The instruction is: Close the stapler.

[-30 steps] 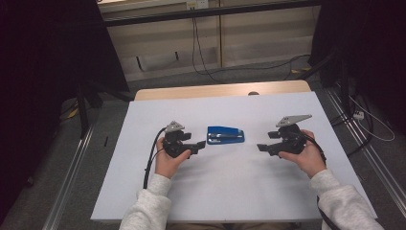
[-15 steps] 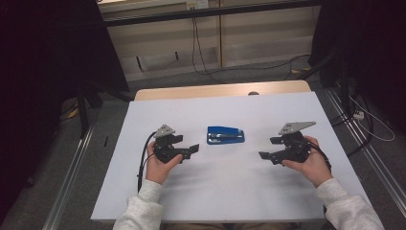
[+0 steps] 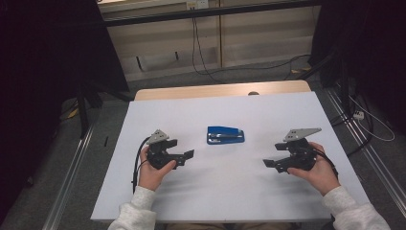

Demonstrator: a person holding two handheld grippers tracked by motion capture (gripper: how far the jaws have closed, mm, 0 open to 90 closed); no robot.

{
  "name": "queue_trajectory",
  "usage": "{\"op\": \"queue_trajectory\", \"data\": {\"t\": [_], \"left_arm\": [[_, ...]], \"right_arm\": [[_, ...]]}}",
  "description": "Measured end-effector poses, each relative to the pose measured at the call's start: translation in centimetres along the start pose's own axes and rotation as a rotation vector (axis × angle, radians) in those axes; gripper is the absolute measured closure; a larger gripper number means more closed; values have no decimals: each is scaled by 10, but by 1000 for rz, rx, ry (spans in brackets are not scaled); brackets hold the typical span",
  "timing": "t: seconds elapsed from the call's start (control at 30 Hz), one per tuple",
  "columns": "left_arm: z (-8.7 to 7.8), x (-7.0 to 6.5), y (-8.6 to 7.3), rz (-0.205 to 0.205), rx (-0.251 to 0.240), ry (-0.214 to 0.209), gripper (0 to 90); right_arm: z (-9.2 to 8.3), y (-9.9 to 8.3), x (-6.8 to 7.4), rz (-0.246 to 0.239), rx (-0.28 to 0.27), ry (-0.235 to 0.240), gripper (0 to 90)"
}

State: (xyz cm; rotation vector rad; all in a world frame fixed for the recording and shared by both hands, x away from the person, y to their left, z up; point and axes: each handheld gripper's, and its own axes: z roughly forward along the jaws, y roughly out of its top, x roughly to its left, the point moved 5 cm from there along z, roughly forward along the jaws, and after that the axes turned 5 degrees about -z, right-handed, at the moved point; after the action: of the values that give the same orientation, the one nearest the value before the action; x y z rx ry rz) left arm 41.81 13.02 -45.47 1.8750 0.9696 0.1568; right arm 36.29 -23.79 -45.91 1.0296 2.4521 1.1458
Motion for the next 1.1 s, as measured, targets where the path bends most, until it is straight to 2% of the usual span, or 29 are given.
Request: {"op": "queue_trajectory", "data": {"t": [0.17,0.23,0.47,1.1], "left_arm": [[-5,1,-2,-3,-6,1,111],[-8,2,-4,-3,-6,1,109],[-15,3,-6,-6,-16,4,99],[-46,11,-23,0,-24,31,79]], "right_arm": [[-1,-4,2,1,10,3,175],[-1,-7,4,-15,21,-1,169],[-4,-8,7,-15,15,4,164],[-15,-18,16,-18,21,13,153]]}}
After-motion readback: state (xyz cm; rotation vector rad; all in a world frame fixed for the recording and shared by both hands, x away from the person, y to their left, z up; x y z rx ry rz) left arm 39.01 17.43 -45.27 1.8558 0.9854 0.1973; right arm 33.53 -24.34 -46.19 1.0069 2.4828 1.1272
